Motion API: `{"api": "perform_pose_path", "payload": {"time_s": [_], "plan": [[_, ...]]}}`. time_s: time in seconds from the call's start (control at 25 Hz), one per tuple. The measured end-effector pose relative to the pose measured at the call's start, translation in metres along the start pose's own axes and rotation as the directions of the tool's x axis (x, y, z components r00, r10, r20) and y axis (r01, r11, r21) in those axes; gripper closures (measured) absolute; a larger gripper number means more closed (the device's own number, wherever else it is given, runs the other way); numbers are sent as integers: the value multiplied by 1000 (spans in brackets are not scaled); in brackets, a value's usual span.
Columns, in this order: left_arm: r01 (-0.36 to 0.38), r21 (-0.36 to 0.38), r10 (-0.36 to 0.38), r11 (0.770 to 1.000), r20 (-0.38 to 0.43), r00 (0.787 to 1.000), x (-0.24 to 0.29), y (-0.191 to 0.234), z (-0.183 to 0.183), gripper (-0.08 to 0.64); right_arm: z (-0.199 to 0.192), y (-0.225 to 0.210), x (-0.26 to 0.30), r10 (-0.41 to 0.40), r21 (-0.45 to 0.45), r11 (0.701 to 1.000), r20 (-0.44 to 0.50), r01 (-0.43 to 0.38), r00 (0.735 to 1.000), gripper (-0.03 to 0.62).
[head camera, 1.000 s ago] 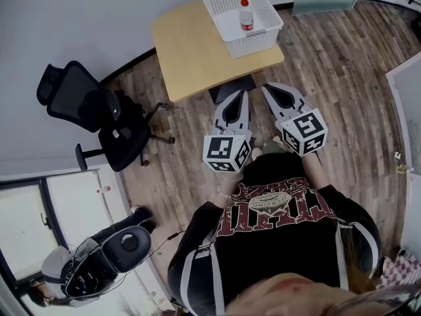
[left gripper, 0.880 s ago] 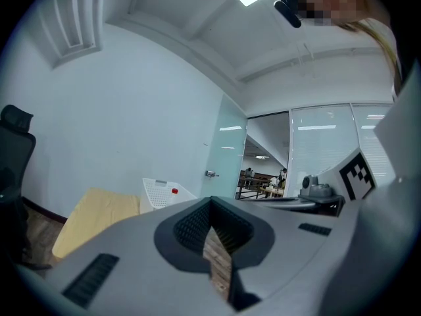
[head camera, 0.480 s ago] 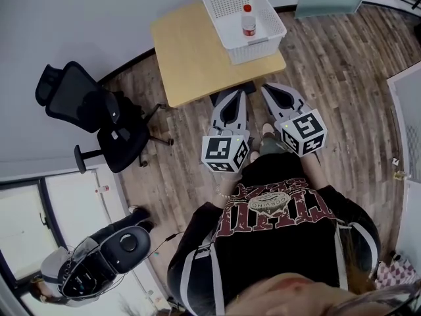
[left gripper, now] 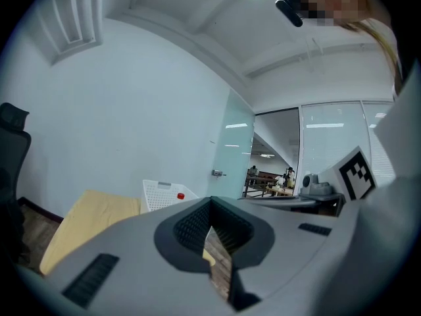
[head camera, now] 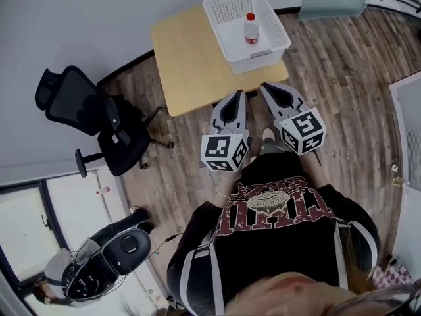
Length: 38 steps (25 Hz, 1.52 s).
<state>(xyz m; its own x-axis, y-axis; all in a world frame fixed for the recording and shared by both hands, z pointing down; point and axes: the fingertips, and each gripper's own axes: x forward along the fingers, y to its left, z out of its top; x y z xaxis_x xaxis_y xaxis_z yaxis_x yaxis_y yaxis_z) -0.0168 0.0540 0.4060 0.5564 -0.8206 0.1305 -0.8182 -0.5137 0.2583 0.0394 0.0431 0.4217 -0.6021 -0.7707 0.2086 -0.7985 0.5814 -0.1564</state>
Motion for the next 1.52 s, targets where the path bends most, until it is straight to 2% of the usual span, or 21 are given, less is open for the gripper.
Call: {"api": "perform_pose_path", "payload": {"time_s": [0.52,0.92,1.52], "plan": [[-46,-5,46,999,7,999,56,15,18,513,19,-43,39,58,-15,998,-28,-58,998,574],[-89,-3,89,996,19,996,90,9,18,514,26,-75,47,106,-40,993,-31,-107,994,574],[-88,-11,88,996,18,996,109,18,23,513,30,-88,63,108,-25,994,-26,-109,994,574]]}}
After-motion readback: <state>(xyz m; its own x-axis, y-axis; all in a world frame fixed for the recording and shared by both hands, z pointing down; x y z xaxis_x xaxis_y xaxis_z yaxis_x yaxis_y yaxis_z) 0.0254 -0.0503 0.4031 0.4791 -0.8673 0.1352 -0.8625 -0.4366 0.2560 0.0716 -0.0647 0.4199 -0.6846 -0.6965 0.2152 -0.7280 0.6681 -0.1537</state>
